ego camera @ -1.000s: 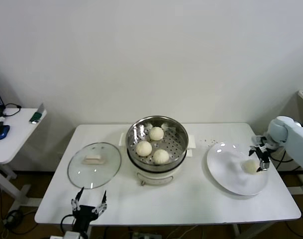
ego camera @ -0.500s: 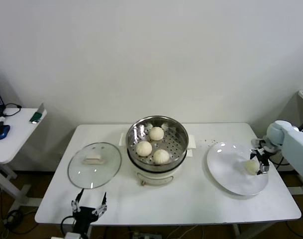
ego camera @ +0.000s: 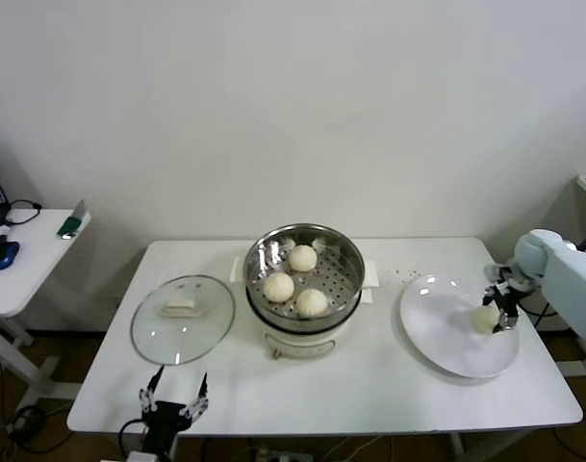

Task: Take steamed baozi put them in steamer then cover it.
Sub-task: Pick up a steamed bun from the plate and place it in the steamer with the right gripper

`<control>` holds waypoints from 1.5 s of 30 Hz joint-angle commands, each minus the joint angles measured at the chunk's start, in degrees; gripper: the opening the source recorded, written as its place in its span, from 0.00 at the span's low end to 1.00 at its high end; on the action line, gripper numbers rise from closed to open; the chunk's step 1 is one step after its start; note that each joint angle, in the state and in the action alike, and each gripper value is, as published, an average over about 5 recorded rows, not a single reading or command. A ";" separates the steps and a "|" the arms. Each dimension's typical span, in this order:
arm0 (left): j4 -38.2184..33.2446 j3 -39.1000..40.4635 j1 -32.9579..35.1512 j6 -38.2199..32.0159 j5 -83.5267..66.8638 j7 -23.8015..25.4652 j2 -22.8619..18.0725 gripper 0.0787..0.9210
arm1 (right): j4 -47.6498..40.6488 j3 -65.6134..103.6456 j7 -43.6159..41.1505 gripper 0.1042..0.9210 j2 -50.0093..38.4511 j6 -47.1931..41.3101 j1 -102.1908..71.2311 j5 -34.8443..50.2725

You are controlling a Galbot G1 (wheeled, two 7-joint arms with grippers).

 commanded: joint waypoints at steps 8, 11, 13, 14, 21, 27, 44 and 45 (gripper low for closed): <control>-0.54 1.00 -0.74 -0.01 -0.29 0.32 0.06 0.88 | 5.24 -35.77 -0.27 0.73 8.26 -7.00 34.94 38.86; -0.65 1.14 -1.19 0.02 -0.63 0.33 0.46 0.88 | 7.48 -39.23 0.04 0.73 11.49 -9.65 39.08 44.66; -0.79 1.20 -1.47 0.08 -0.84 0.34 0.65 0.88 | 9.21 -41.48 0.44 0.73 13.95 -11.44 41.15 49.14; -0.87 1.19 -1.58 0.16 -0.92 0.31 0.70 0.88 | 10.02 -42.63 0.70 0.73 15.11 -12.24 42.03 51.55; -1.40 0.62 -1.66 0.49 -1.34 0.23 1.45 0.88 | 14.15 -46.58 2.39 0.73 21.92 -15.96 44.28 59.49; -4.15 1.22 -1.08 3.25 -3.90 0.52 0.94 0.88 | 16.82 -49.48 4.10 0.73 26.44 -17.57 44.45 63.14; -2.65 1.08 -2.17 3.07 -3.72 0.02 1.35 0.88 | 18.81 -53.25 8.05 0.74 30.04 -19.53 37.15 60.72; -2.55 1.06 -2.29 3.07 -3.71 0.02 1.37 0.88 | 18.53 -53.19 8.15 0.74 30.10 -19.54 36.45 60.27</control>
